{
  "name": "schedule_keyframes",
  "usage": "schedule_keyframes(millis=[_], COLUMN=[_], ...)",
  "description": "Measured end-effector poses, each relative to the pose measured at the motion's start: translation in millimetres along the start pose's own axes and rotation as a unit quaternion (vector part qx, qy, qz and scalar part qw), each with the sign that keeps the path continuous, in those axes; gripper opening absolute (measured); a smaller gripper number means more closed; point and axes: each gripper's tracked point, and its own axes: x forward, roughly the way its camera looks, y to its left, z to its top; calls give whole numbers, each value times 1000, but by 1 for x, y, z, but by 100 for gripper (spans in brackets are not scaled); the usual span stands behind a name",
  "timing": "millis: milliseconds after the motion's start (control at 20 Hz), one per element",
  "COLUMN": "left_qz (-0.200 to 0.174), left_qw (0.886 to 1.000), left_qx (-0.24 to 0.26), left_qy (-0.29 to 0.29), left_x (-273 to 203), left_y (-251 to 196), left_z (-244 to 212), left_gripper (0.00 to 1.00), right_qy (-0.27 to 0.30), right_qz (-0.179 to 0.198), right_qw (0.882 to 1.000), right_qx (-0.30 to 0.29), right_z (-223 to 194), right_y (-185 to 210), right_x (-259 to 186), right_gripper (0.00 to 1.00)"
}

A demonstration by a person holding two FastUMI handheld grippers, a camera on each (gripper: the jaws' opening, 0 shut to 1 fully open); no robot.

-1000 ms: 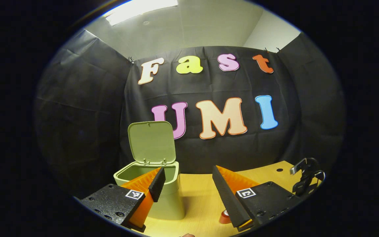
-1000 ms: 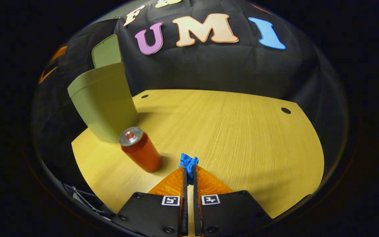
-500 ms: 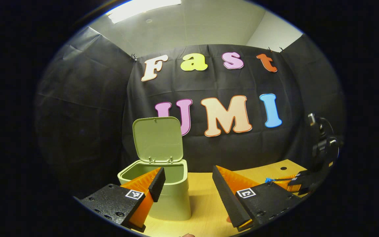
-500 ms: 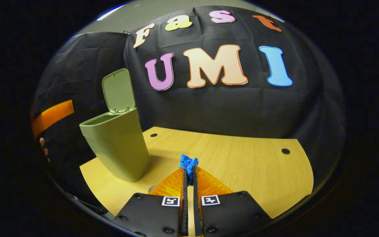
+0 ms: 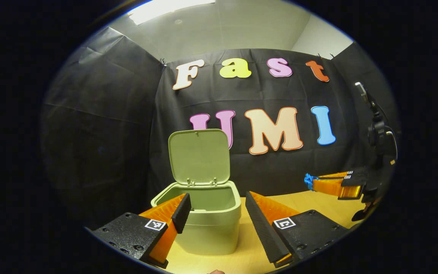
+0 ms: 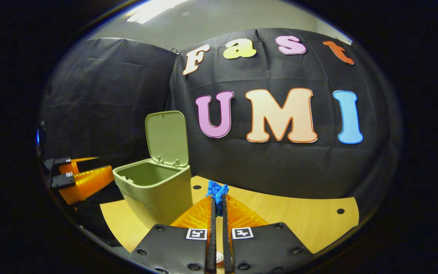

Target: Press the lid of the desktop garbage bin to open it, pick up the crumpled paper on the desktop and throw it into the bin, then pick up the pop can on the desktop and drop it into the bin, and finally close the garbage bin lid.

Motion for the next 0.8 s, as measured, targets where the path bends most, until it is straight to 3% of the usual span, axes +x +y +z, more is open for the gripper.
schedule_keyframes(millis=[300,800], left_qz=[8,10], left_qw=[1000,1000], left_qx=[3,1], left_qy=[11,19], left_x=[14,37], left_y=[36,85], left_z=[-13,-27], left_gripper=[87,88], right_qy=[-15,4], right_qz=[33,87], right_qw=[999,996], right_qx=[3,-4], right_z=[15,2], right_y=[51,145], right_x=[33,86], right_gripper=[9,9])
